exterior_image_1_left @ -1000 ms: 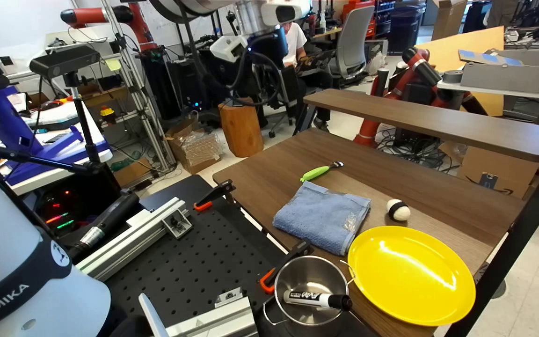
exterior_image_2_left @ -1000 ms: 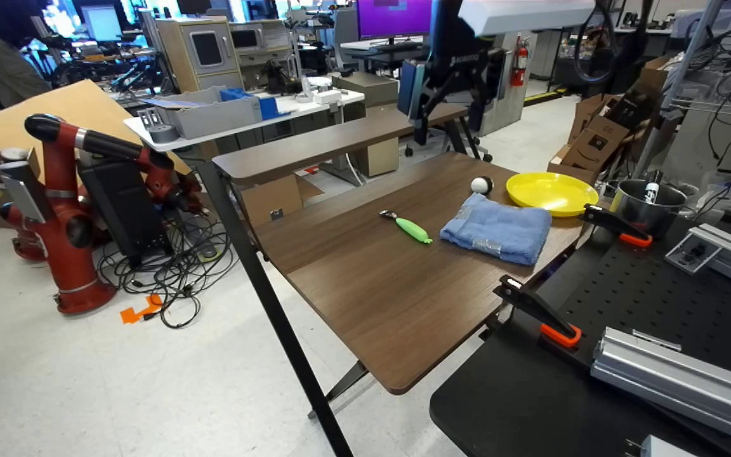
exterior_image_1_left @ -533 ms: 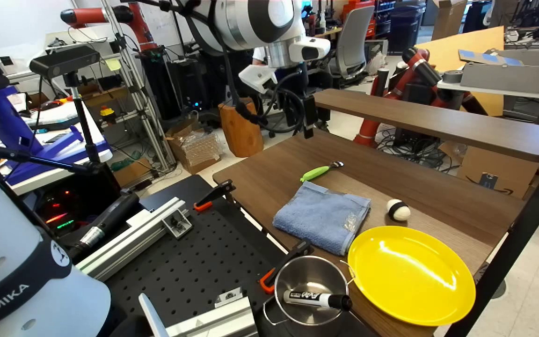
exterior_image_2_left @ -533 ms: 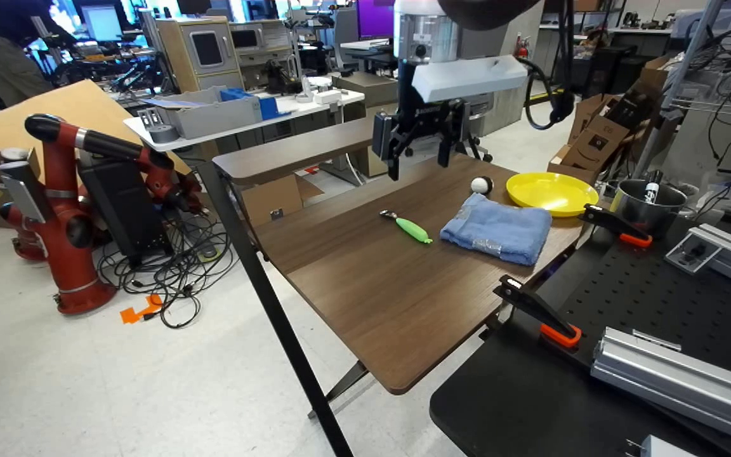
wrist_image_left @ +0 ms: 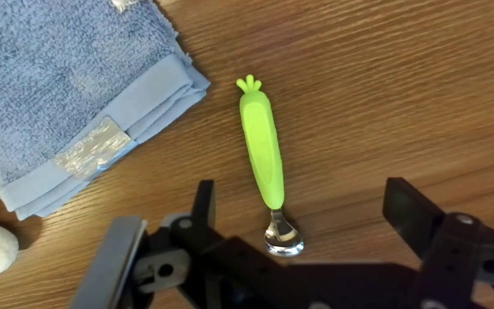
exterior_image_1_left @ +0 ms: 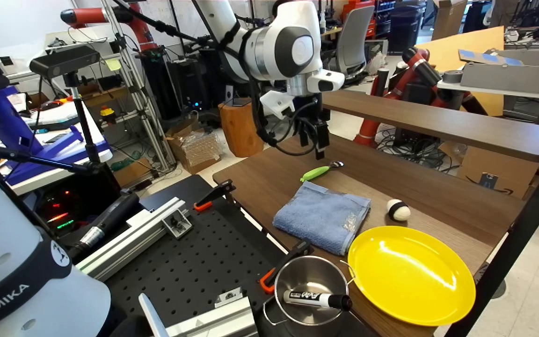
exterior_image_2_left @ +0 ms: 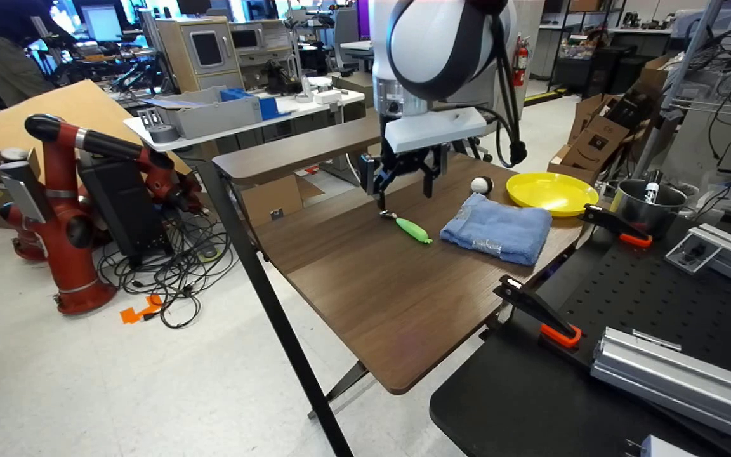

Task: Pick up the spoon and put it on the right

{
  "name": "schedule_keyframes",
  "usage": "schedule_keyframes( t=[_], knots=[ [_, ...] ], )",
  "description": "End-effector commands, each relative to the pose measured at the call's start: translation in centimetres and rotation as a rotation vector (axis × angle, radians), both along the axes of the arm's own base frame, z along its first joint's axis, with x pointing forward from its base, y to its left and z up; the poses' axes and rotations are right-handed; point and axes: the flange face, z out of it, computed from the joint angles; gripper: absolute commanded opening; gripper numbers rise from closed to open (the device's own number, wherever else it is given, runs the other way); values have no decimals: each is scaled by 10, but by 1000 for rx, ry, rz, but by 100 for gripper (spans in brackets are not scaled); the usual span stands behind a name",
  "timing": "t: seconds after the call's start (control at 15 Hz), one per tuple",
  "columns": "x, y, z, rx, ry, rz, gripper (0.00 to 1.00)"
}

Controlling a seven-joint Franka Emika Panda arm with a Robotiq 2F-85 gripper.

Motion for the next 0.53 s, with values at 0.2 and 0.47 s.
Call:
schedule_keyframes(
  t=[0.2,0.47],
  knots=[
    [23,-19,-36,-38,43,-47,100],
    [29,-29,-53,-63,66,-62,100]
  ],
)
